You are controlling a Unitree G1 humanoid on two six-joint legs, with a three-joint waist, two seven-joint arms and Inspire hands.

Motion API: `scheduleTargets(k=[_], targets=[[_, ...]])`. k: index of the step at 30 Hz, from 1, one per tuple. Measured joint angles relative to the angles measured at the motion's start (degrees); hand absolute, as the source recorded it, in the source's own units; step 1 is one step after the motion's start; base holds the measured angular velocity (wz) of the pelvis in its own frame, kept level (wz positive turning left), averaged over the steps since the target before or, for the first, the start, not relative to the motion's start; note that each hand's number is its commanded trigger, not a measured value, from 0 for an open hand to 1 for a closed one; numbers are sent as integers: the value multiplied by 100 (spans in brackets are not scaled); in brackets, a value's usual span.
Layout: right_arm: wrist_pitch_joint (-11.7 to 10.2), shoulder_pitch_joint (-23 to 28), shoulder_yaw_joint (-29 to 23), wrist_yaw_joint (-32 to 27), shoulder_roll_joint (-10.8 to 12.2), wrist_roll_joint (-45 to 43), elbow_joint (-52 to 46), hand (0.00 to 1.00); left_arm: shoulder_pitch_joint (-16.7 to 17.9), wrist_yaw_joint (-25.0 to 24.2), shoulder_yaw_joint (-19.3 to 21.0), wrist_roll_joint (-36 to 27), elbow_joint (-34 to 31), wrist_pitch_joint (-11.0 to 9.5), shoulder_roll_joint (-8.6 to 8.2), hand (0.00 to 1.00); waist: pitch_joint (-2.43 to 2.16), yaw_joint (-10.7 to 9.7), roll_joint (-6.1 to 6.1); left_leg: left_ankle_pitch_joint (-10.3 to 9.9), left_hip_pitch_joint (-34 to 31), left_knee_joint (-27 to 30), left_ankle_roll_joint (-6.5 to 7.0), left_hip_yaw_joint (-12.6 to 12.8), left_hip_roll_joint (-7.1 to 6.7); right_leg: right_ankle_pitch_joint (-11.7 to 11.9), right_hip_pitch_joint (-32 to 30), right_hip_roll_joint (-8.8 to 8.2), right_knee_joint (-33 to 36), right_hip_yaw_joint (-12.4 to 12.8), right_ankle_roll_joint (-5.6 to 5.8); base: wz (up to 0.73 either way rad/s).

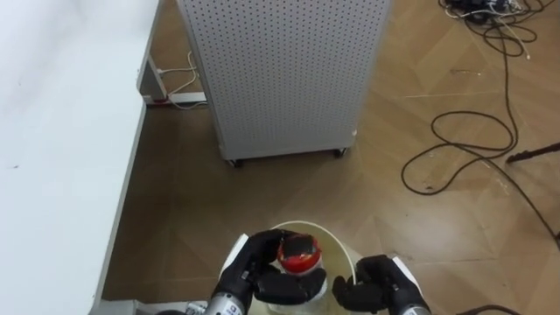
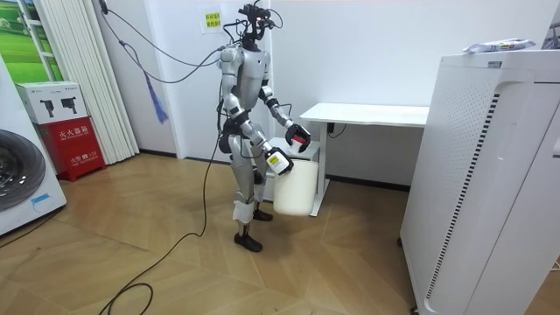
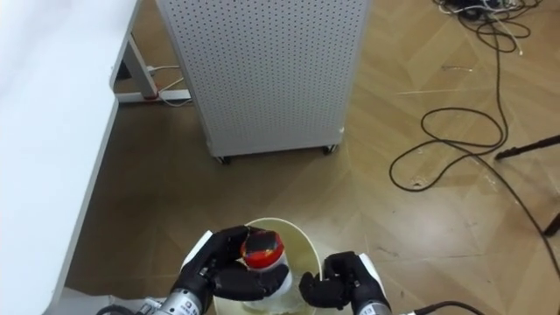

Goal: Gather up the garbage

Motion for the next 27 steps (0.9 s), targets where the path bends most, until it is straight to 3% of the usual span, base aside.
scheduleTargets(k=[13,15,22,25,27], targets=[[5,108,27,49,20,11,24,100,-1,-37,-106,-4,-11,-64,22,0,-9,-107,11,0,104,9,1,28,10,11,86,18,20,44,-6,0],[5,172,25,48,5,11,23,100,0,-104,-104,-5,-31,-64,77,0,-43,-101,10,0,119,7,1,29,17,11,102,28,8,48,-7,0],[3,251,26,51,3,1,17,100,23,-313,-102,4,-206,-64,204,0,-55,-89,19,-8,291,-60,8,43,20,12,258,35,-23,43,-8,0],[-2,286,25,59,-31,-45,4,100,166,-347,-104,52,-516,-73,293,0,-112,-95,28,-6,316,-98,7,39,25,38,296,52,-94,39,-3,0],[-11,320,24,57,-40,-50,3,100,234,-344,-101,112,-689,-83,346,0,-114,-103,25,-6,356,-115,8,39,25,38,340,57,-112,36,-3,0]])
